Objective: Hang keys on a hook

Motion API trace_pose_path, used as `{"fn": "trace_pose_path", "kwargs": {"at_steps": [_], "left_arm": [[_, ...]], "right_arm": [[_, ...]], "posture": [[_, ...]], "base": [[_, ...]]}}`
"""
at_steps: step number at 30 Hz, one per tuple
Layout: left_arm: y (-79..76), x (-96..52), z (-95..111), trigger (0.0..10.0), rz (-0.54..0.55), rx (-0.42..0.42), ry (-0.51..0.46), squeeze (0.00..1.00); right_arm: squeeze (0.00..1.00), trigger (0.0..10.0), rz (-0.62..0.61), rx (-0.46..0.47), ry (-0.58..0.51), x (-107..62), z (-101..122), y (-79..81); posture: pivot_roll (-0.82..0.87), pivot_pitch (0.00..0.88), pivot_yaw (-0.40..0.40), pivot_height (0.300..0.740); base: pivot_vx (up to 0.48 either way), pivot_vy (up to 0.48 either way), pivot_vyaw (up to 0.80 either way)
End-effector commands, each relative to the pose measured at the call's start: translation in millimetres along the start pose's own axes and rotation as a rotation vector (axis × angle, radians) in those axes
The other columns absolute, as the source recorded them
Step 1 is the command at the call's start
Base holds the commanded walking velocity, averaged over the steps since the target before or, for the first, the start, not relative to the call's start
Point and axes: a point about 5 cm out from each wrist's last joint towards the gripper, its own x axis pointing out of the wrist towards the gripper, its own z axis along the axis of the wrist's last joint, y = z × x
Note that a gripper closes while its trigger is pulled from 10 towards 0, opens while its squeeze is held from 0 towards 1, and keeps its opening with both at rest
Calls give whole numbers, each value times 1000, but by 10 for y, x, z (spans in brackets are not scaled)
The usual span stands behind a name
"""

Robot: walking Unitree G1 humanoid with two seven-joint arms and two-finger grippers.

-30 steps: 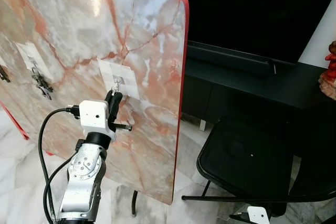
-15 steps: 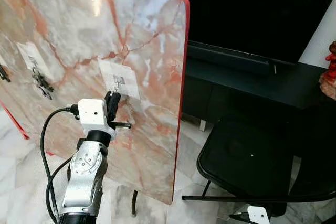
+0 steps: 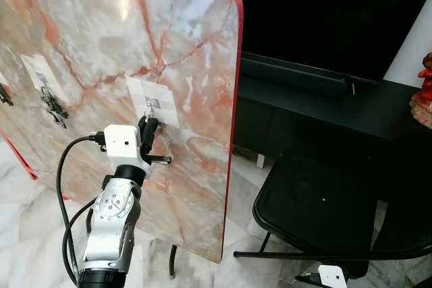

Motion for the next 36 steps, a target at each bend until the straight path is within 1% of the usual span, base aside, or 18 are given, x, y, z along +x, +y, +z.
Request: {"fn": "trace_pose_path", "kwargs": {"at_steps": [1, 7, 12, 13, 14, 15, 17, 18, 28, 31, 32, 36], "left_arm": [[-30, 37, 19, 10000, -17, -4, 1, 0], [-45, 43, 7, 10000, -19, -9, 8, 0], [-38, 19, -34, 10000, -14, 10, 23, 0], [-37, 15, -39, 10000, -15, 12, 24, 39], [-36, 9, -50, 10000, -11, 6, 30, 176], [-31, 6, -53, 10000, -6, 7, 32, 341], [-18, 4, -57, 10000, 3, 8, 34, 612], [-5, 5, -62, 10000, 11, 7, 35, 1000], [-7, -10, -58, 10000, 9, -7, 31, 1000], [-16, -45, -39, 10000, 3, -16, 22, 1000], [-38, -75, -12, 10000, -20, -8, 12, 1000], [-54, -134, 50, 10000, -32, -10, -4, 1000]], "right_arm": [[0, 10000, -2, -14, 6, 0, -1, -7], [0, 10000, -2, -13, 6, 0, 3, -6], [0, 10000, -2, -14, 5, 0, 3, -7], [0, 10000, -2, -14, 5, 0, 3, -7], [0, 10000, -3, -14, 5, 0, 2, -8], [0, 10000, -3, -15, 5, 0, 1, -9], [0, 10000, -2, -16, 6, -1, 0, -9], [0, 10000, -2, -16, 6, -1, 0, -9], [0, 10000, -2, -18, 6, -1, -3, -12], [0, 10000, -2, -17, 6, -1, -3, -12], [0, 10000, -3, -16, 6, -1, -3, -12], [0, 10000, -3, -17, 6, -1, -5, -13]], "posture": [[7, 0, -22, 723], [7, 0, -22, 723], [8, 0, -23, 723], [8, 0, -23, 723], [9, 0, -23, 723], [9, 0, -23, 723], [9, 0, -23, 723], [9, 0, -23, 723], [10, 0, -25, 723], [10, 0, -25, 723], [10, 0, -25, 723], [9, 0, -25, 723]], "base": [[0, 0, 0], [0, 0, 0], [0, 0, 0], [0, 0, 0], [0, 0, 0], [0, 0, 0], [0, 0, 0], [0, 0, 0], [0, 0, 0], [0, 0, 0], [0, 0, 0], [0, 0, 0]]}}
